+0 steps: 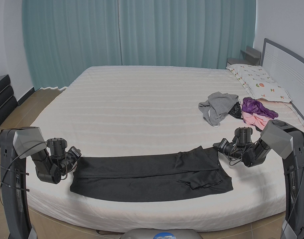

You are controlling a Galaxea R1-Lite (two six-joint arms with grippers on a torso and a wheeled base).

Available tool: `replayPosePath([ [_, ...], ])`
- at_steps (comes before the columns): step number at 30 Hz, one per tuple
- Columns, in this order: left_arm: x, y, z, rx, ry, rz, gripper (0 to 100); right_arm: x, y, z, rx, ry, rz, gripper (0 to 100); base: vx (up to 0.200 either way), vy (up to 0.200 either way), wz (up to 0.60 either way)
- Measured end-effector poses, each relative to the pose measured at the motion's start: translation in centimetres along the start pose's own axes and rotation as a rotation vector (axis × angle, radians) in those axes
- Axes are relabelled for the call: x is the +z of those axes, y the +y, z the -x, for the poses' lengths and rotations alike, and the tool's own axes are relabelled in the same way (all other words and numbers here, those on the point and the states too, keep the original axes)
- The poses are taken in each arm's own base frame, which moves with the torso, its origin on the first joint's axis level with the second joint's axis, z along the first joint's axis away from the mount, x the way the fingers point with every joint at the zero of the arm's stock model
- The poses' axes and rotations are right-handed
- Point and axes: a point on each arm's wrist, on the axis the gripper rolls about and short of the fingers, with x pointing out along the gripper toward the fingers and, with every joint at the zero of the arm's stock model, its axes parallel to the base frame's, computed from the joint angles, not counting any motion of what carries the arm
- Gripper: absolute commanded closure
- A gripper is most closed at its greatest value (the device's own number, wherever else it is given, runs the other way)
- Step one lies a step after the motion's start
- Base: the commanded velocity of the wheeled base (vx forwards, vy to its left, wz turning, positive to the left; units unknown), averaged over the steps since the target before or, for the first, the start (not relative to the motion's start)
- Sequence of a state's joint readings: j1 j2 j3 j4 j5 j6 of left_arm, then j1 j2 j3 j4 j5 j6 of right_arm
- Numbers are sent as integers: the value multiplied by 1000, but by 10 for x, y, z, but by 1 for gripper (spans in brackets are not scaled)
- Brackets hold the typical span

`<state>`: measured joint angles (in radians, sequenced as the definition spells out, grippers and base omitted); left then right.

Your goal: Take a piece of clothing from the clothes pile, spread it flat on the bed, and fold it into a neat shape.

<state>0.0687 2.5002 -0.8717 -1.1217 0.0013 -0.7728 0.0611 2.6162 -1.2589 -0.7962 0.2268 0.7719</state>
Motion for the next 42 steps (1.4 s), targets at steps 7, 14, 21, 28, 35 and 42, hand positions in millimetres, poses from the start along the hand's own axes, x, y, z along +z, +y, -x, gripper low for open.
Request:
replayPosePath([
  [7,0,2,2,4,6,21,0,7,7,16,69,-1,5,0,0,0,0],
  [14,5,2,7,1,3,96,0,-5,31,49,219,118,65,0,0,0,0],
  [21,8,2,10,-1,-3,106,0,-20,36,52,234,165,171,0,0,0,0],
  [28,9,1,11,-2,-5,106,0,-26,25,42,189,212,212,0,0,0,0],
  [35,10,1,11,-3,-6,107,0,-28,16,38,162,234,210,100,0,0,0],
  [42,10,1,11,-3,-6,108,0,-31,9,40,142,246,241,100,0,0,0],
])
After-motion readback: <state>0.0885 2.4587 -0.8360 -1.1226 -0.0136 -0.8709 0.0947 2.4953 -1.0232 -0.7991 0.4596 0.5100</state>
